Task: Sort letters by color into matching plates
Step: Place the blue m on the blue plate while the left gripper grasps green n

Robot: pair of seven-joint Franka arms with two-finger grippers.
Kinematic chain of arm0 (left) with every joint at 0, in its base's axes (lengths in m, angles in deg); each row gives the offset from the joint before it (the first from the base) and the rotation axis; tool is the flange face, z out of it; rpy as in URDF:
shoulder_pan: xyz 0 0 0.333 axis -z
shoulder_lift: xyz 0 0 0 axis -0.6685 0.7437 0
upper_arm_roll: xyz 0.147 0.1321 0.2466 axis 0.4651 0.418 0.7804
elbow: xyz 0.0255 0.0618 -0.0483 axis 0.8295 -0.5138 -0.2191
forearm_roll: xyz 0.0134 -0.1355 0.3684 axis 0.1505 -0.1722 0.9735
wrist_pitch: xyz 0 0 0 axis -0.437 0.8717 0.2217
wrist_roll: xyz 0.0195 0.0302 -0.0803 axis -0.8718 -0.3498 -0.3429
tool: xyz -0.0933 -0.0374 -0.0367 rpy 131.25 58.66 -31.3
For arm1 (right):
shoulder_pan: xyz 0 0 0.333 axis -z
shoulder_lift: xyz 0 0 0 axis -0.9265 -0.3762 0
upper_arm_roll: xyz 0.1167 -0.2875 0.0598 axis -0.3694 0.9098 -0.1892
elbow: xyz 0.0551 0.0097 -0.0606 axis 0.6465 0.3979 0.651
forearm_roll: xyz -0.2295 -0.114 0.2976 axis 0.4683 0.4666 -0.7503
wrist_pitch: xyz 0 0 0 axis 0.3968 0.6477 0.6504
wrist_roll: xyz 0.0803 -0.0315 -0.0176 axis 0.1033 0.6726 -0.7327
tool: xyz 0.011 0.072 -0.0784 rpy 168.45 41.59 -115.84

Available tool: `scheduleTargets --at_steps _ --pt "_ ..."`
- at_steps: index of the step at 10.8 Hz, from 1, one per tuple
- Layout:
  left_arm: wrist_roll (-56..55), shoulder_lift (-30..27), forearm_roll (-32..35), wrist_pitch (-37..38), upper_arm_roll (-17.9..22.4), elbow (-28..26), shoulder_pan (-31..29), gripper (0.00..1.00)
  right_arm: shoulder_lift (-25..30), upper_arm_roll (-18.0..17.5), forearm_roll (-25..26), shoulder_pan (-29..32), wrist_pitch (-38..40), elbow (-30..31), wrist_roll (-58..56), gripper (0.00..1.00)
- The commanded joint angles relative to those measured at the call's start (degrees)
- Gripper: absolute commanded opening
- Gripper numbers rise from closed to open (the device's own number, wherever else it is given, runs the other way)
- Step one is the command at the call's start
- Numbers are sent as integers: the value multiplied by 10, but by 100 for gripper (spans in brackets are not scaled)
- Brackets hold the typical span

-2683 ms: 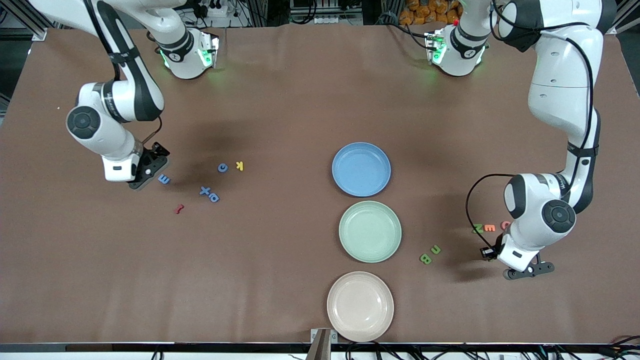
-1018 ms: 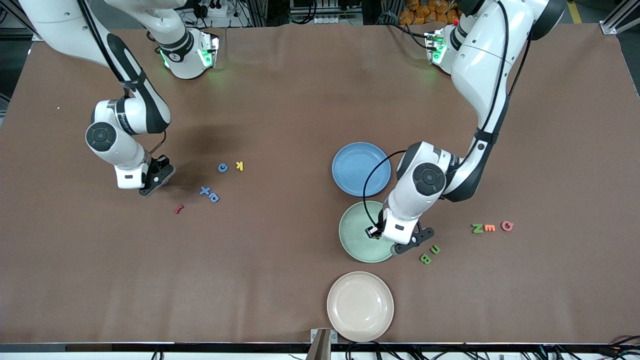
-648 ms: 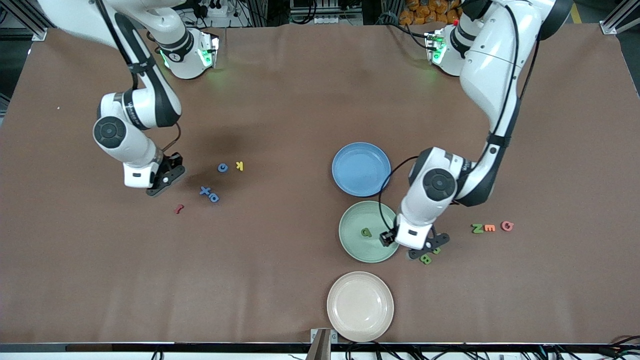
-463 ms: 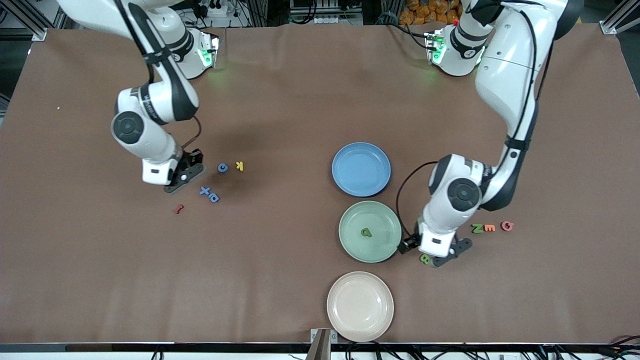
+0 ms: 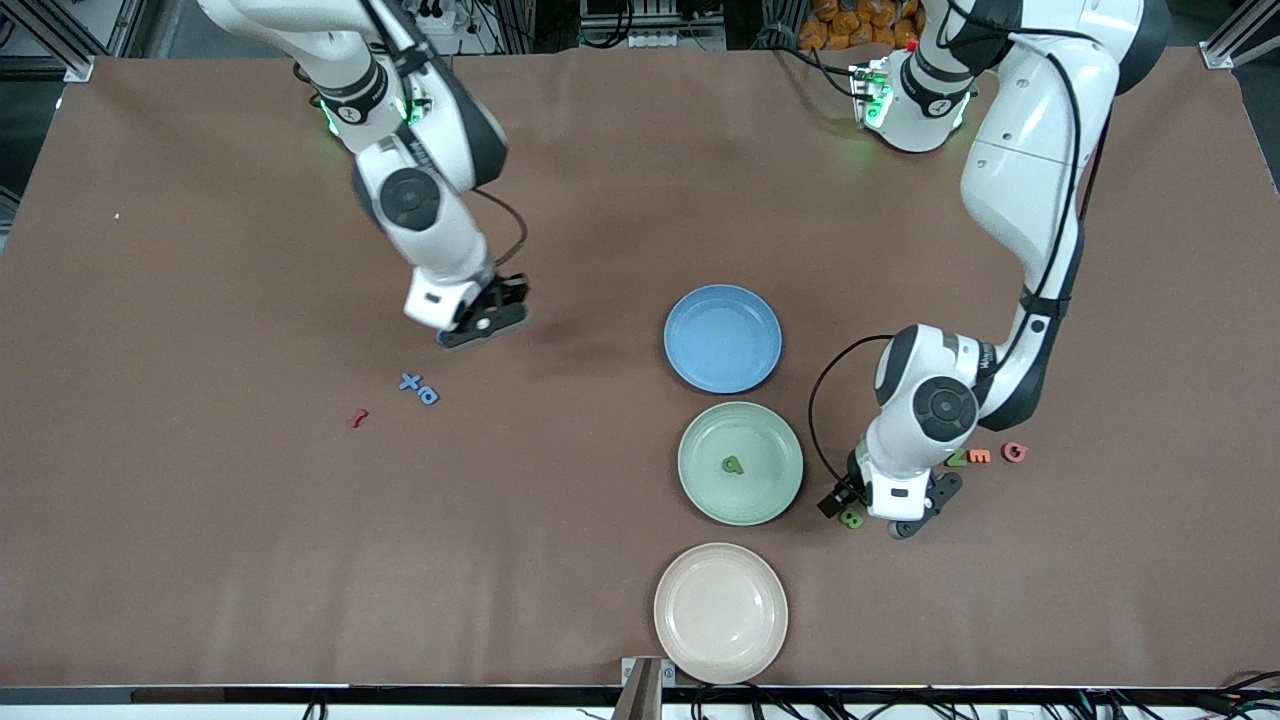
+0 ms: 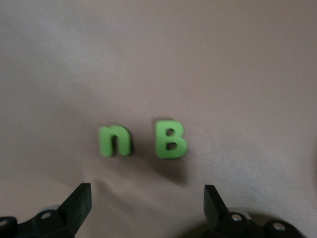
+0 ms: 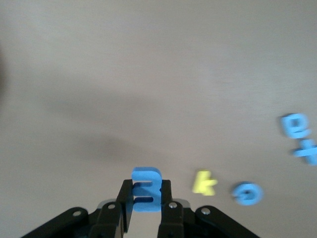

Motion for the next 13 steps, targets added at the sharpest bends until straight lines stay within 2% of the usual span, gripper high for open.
scheduleTargets --at_steps 1,3,6,10,13 --pt "-40 33 13 -54 10 17 20 100 -76 -21 -9 -67 10 -98 183 0" --pt "-35 37 16 -61 22 18 18 100 -122 -33 -7 -109 10 -155 319 0" --pt "-23 50 16 -123 28 20 12 100 -187 -44 -4 -151 9 -238 468 0" --pt "-22 63 16 -157 41 21 14 100 -258 -43 1 -169 3 -338 549 0" --pt "-15 74 29 -164 50 20 23 100 -296 -40 1 -187 -26 -376 576 0"
